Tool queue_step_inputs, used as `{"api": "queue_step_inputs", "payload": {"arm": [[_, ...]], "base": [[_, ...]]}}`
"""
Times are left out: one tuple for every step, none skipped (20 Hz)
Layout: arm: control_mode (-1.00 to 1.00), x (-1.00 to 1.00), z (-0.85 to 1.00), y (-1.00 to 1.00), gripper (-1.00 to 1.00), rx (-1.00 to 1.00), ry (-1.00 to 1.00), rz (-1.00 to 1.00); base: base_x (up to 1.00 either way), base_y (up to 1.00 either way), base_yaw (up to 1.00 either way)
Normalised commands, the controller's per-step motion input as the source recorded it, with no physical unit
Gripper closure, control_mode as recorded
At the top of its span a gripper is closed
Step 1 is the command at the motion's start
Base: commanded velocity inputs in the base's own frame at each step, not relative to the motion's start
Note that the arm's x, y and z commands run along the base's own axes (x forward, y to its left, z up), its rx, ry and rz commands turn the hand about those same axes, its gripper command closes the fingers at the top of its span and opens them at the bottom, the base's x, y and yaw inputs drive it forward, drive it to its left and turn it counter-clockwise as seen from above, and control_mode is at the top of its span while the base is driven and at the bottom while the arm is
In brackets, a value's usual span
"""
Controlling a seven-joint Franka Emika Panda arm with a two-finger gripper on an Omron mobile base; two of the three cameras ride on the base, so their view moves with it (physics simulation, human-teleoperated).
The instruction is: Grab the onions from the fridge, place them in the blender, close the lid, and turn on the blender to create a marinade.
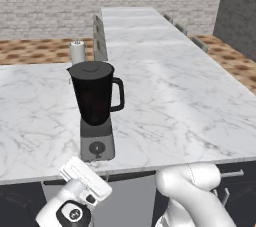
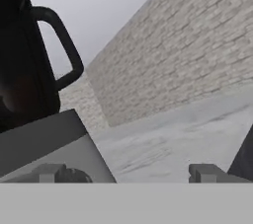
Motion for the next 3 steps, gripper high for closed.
{"api": "queue_step_inputs", "payload": {"arm": [[-1.00,-0.10,1.00,0.00,-1.00,0.00,0.00,-0.02],[-1.00,-0.12,1.00,0.00,-1.00,0.00,0.00,-0.02],[-1.00,-0.13,1.00,0.00,-1.00,0.00,0.00,-0.02]], "base": [[0.00,0.00,0.00],[0.00,0.00,0.00],[0.00,0.00,0.00]]}}
